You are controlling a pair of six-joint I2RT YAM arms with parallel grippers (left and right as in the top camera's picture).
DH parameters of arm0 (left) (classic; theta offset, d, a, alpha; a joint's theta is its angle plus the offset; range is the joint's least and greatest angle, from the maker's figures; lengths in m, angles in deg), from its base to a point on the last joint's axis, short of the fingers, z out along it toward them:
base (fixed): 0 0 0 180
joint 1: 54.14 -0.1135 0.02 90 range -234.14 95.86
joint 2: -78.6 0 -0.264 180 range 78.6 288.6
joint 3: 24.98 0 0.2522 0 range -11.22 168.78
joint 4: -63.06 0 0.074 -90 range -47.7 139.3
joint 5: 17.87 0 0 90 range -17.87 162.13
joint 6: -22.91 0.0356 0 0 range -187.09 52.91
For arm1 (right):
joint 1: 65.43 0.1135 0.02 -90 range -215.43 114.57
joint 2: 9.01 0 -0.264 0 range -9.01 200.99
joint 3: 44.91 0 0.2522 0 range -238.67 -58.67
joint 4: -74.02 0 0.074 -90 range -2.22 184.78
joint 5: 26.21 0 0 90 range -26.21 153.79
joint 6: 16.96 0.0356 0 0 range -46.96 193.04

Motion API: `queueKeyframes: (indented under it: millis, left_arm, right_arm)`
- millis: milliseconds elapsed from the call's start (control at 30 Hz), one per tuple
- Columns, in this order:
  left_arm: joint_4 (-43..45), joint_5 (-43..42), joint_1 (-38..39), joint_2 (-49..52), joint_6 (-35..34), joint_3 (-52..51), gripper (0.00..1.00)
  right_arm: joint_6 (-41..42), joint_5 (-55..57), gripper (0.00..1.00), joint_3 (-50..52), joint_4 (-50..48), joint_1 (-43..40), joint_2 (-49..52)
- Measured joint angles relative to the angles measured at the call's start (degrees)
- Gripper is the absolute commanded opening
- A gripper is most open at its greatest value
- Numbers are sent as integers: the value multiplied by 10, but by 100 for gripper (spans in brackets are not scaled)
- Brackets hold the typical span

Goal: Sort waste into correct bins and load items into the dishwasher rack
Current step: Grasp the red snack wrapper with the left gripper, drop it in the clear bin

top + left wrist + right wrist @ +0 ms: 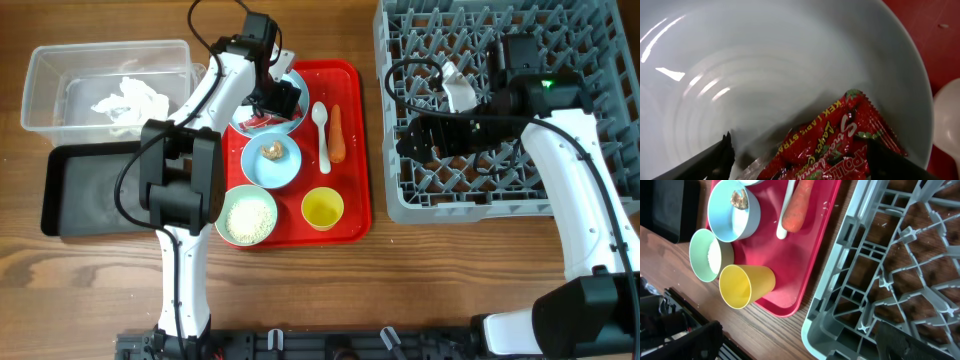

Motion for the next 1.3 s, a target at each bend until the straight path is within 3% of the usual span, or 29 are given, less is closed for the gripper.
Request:
queueKeyframes:
  millis: [33, 167, 200, 367, 600, 800, 933, 1100, 1133, 1167, 1200, 1300]
  left_arm:
    - [-5, 2, 0, 0, 1, 1, 43]
    - [-12, -1, 0, 0, -1, 1, 8]
    - [-12, -5, 0, 1, 1, 1, 4]
    - [-2, -21, -1, 5, -7, 1, 4]
    - [-70, -24, -54, 12, -129, 87, 4]
    - [-99, -24, -101, -134, -184, 104, 4]
    - [-113, 0, -184, -197, -252, 112, 4]
    - [-134, 45, -315, -173, -336, 112, 4]
    - [-137, 47, -329, -159, -341, 112, 18]
    - [-143, 50, -342, -134, -348, 112, 73]
    - [-144, 51, -346, -114, -349, 112, 100]
    - [-139, 51, -350, -56, -355, 112, 100]
  right_arm:
    - [0, 0, 100, 0, 0, 0, 0]
    - [0, 0, 99, 0, 0, 0, 0]
    - [0, 0, 100, 0, 0, 0, 0]
    - [0, 2, 99, 0, 0, 0, 0]
    - [0, 2, 100, 0, 0, 0, 0]
    - [0, 2, 99, 0, 0, 0, 0]
    - [0, 2, 99, 0, 0, 0, 0]
    - [0, 2, 100, 0, 0, 0, 0]
    - [0, 2, 99, 0, 0, 0, 0]
    - [0, 2, 100, 0, 0, 0, 0]
    - [0, 2, 100, 0, 0, 0, 0]
    - [0, 2, 100, 0, 0, 0, 0]
